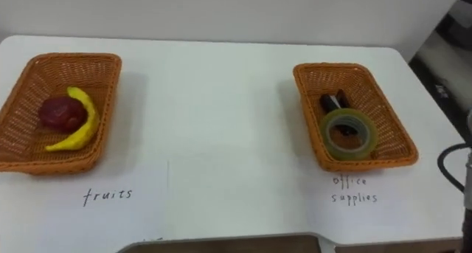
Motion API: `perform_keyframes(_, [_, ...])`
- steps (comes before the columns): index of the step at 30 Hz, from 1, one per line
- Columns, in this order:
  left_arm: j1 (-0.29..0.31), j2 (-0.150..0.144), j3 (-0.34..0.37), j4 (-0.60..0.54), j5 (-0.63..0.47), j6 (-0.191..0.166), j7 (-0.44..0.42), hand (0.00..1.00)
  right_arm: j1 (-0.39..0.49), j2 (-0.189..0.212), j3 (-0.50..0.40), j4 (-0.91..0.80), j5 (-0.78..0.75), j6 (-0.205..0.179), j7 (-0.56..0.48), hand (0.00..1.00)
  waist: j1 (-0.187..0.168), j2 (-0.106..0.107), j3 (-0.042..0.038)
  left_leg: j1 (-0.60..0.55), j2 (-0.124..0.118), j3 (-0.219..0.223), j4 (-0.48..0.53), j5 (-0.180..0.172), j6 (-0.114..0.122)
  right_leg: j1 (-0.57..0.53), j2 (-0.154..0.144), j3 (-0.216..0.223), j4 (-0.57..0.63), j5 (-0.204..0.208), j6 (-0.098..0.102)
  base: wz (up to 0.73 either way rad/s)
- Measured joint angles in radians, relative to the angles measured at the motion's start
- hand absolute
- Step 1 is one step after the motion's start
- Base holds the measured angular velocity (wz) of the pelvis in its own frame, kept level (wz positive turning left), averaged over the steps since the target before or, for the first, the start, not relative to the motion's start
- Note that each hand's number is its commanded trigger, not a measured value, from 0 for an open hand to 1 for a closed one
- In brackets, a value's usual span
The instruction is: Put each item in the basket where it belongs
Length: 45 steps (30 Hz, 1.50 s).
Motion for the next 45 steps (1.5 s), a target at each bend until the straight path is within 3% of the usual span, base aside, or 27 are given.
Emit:
perform_keyframes(7, [0.006, -0.001, 0.003, -0.001, 0.003, -0.004, 0.015, 0.00, 0.152, 0.002, -0.124, 0.054, 0.111, -0.019, -0.134, 0.00, -0.034, -0.007, 0.0064, 0.003, 0.015, 0.028, -0.004, -0.010, -0.013, -0.009, 0.015, 0.015, 0.005, 0.000, -0.010, -0.15])
perform_keyframes(12, [0.026, 0.000, 0.019, -0.004, 0.002, -0.004, 0.017, 0.00, 0.212, 0.002, -0.203, 0.116, 0.172, -0.034, -0.210, 0.00, -0.058, -0.006, 0.0048, 0.008, 0.026, 0.053, -0.003, -0.016, -0.019, -0.011, 0.026, 0.027, 0.004, 0.003, -0.015, -0.11])
perform_keyframes(16, [0.047, 0.001, 0.024, -0.010, 0.003, -0.005, 0.027, 0.00, 0.287, 0.007, -0.234, 0.143, 0.271, -0.056, -0.274, 0.00, -0.075, -0.004, -0.0016, 0.012, 0.034, 0.059, -0.001, -0.020, -0.025, -0.008, 0.035, 0.033, 0.001, 0.005, -0.018, -0.07])
perform_keyframes(19, [0.053, 0.002, 0.031, -0.018, 0.000, -0.005, 0.036, 0.00, 0.329, 0.010, -0.282, 0.249, 0.416, -0.090, -0.337, 0.00, -0.081, -0.003, -0.0021, 0.018, 0.037, 0.069, -0.003, -0.022, -0.028, -0.005, 0.039, 0.040, -0.003, 0.006, -0.020, -0.09])
perform_keyframes(24, [0.077, 0.001, 0.049, -0.050, 0.001, -0.004, 0.038, 0.00, 0.358, 0.027, -0.316, 0.417, 0.511, -0.098, -0.406, 0.00, -0.103, 0.010, -0.0033, 0.022, 0.040, 0.082, -0.001, -0.030, -0.030, -0.006, 0.041, 0.041, -0.001, 0.005, -0.026, -0.09])
perform_keyframes(29, [0.077, 0.001, 0.068, -0.063, 0.019, -0.004, 0.061, 0.00, 0.431, 0.112, -0.340, 0.579, 0.633, -0.153, -0.424, 0.00, -0.118, 0.016, -0.0045, 0.019, 0.048, 0.082, 0.000, -0.031, -0.036, -0.004, 0.048, 0.040, -0.010, 0.009, -0.032, -0.01])
perform_keyframes(31, [0.079, -0.006, 0.068, -0.072, 0.016, -0.003, 0.060, 0.00, 0.450, 0.165, -0.346, 0.672, 0.665, -0.154, -0.422, 0.00, -0.127, 0.020, -0.0060, 0.018, 0.048, 0.082, -0.001, -0.031, -0.038, -0.005, 0.049, 0.042, -0.009, 0.006, -0.036, 0.00])
perform_keyframes(34, [0.077, -0.016, 0.082, -0.080, 0.014, -0.003, 0.059, 0.00, 0.476, 0.211, -0.346, 0.806, 0.677, -0.157, -0.406, 0.00, -0.128, 0.028, -0.0054, 0.024, 0.048, 0.085, -0.003, -0.031, -0.039, -0.003, 0.051, 0.044, -0.007, 0.004, -0.038, -0.02])
perform_keyframes(40, [0.076, -0.023, 0.088, -0.080, -0.004, -0.003, 0.059, 0.00, 0.511, 0.266, -0.303, 1.020, 0.735, -0.164, -0.357, 0.00, -0.124, 0.037, -0.0013, 0.027, 0.048, 0.090, -0.002, -0.032, -0.041, -0.006, 0.053, 0.065, -0.001, -0.002, -0.041, -0.04])
perform_keyframes(43, [0.078, -0.039, 0.087, -0.077, 0.007, 0.009, 0.036, 0.00, 0.527, 0.324, -0.245, 1.143, 0.759, -0.160, -0.256, 0.00, -0.116, 0.046, -0.0027, 0.028, 0.046, 0.091, -0.001, -0.033, -0.042, -0.009, 0.051, 0.069, 0.005, -0.010, -0.042, -0.02])
perform_keyframes(45, [0.077, -0.049, 0.087, -0.074, 0.019, 0.013, 0.019, 0.00, 0.526, 0.340, -0.215, 1.212, 0.750, -0.155, -0.178, 0.00, -0.104, 0.055, -0.0016, 0.039, 0.046, 0.093, -0.001, -0.033, -0.043, -0.006, 0.049, 0.066, 0.003, -0.014, -0.041, -0.02])
